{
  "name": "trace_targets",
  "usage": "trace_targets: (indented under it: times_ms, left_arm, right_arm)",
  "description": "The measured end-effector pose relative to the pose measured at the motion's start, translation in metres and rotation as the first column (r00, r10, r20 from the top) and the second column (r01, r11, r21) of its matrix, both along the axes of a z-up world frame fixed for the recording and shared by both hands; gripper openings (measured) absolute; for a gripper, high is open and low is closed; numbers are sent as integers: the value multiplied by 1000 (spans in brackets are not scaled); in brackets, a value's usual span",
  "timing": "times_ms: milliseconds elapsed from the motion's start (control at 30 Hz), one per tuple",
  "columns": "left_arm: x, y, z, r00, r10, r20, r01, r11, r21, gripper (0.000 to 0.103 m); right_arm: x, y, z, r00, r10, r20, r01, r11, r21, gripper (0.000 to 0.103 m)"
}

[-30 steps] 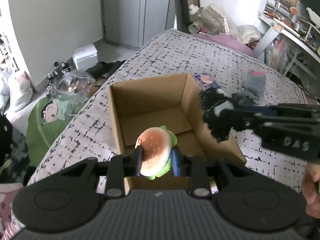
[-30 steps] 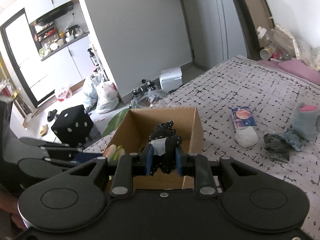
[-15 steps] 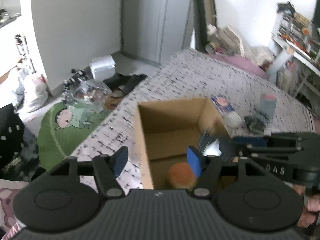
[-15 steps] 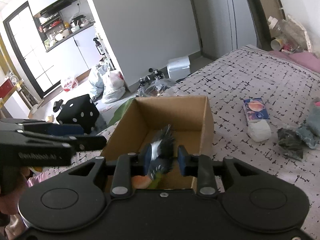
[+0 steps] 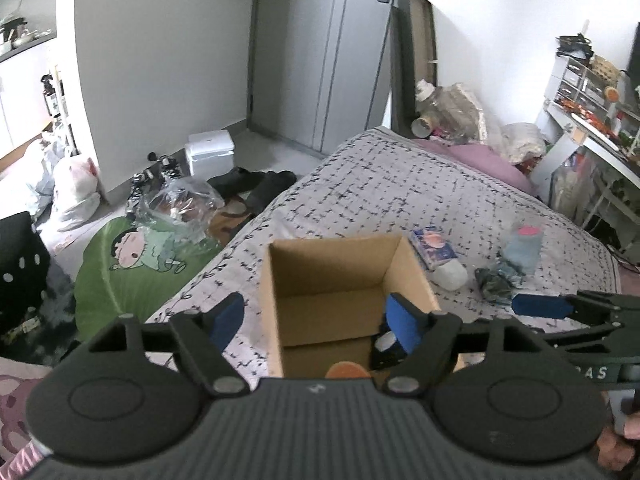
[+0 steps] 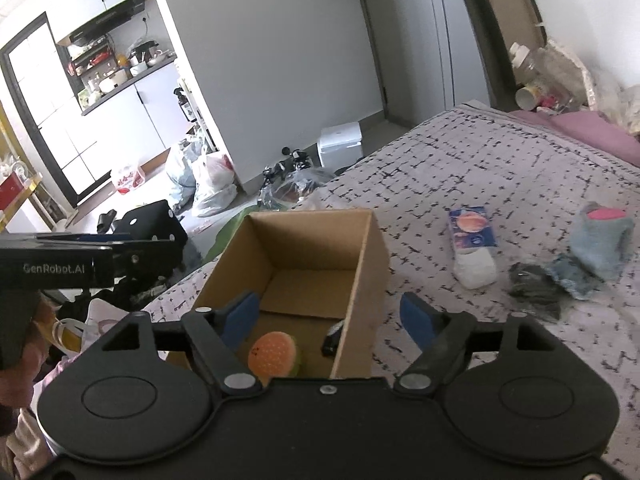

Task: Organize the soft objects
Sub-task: 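Withdraw both grippers from the box back toward the bed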

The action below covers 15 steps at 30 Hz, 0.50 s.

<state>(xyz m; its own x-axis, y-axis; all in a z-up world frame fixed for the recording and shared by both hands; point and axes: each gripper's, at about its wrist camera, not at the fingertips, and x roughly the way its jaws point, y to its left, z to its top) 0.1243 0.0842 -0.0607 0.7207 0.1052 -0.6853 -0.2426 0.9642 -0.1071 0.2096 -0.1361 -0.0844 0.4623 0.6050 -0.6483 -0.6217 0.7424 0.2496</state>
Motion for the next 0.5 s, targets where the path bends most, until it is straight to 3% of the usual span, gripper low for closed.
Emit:
trace_targets:
  times_ms: [267,367,500]
  left_arm:
    - [8,-25,9,999,-32,0,32,999,-20,82]
    - [12,-36,12,997,-75,-4,74,996,-51,92]
    - [18,-56,14,994,-106,-5,106,994,-18,98]
  right_arm:
    - [3,-39,6,999,-48,-16,48,999,15,95]
    - [4,-53,7,997,-73,-3,73,997,14,99]
    - [4,-69,12,994,-102,44,103,995,-1,103]
